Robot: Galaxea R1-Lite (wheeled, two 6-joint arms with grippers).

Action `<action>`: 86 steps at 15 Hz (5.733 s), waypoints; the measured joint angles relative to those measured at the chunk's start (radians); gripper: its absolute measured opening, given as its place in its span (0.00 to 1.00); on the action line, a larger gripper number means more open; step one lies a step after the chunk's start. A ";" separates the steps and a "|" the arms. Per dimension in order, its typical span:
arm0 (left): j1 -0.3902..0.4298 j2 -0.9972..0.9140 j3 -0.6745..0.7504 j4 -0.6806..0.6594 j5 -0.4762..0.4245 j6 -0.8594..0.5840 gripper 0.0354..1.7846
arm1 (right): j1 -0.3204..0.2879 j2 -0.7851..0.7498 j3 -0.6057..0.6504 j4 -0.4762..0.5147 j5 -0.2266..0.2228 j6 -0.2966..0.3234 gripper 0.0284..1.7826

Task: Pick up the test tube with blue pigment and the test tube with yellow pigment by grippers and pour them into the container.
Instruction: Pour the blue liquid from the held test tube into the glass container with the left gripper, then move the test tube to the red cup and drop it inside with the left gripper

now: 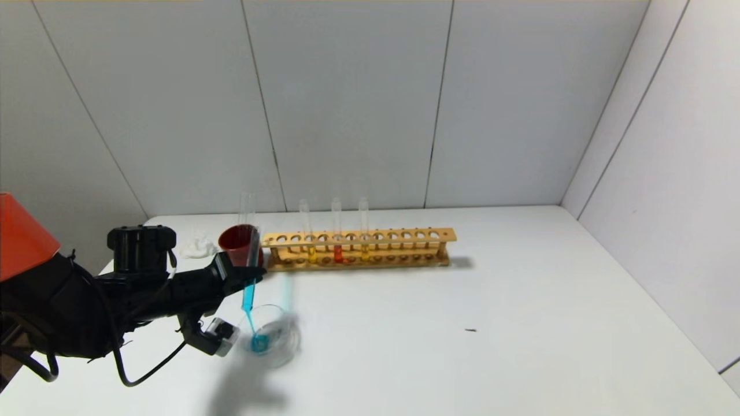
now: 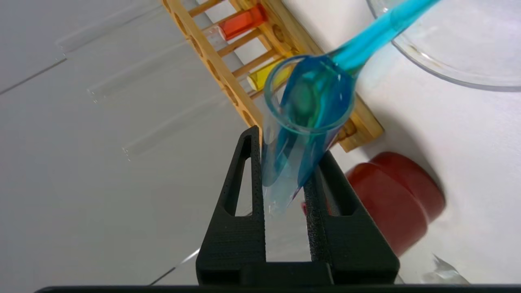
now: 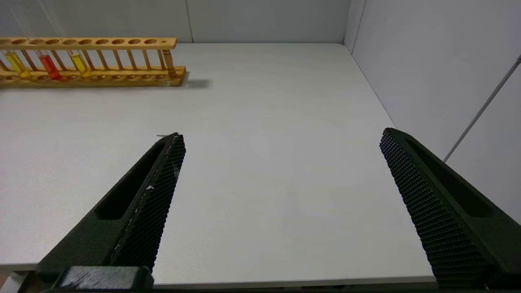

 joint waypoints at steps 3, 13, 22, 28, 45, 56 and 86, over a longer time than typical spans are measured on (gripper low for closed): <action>-0.013 0.022 -0.035 -0.001 0.004 0.011 0.17 | 0.000 0.000 0.000 0.000 0.000 0.000 0.98; -0.014 0.020 -0.041 0.000 -0.002 0.080 0.17 | 0.000 0.000 0.000 0.000 0.000 0.000 0.98; 0.000 0.005 -0.048 -0.001 -0.002 0.119 0.17 | 0.000 0.000 0.000 0.000 0.000 0.000 0.98; 0.001 -0.020 -0.050 -0.002 -0.005 0.189 0.17 | 0.000 0.000 0.000 0.000 0.000 0.000 0.98; -0.005 -0.130 -0.003 -0.020 0.009 0.303 0.17 | 0.000 0.000 0.000 0.000 0.000 0.000 0.98; 0.022 -0.158 0.000 -0.024 0.068 -0.190 0.17 | 0.000 0.000 0.000 0.000 0.000 0.000 0.98; 0.112 -0.168 -0.376 0.218 0.374 -2.335 0.17 | 0.000 0.000 0.000 0.000 0.000 0.000 0.98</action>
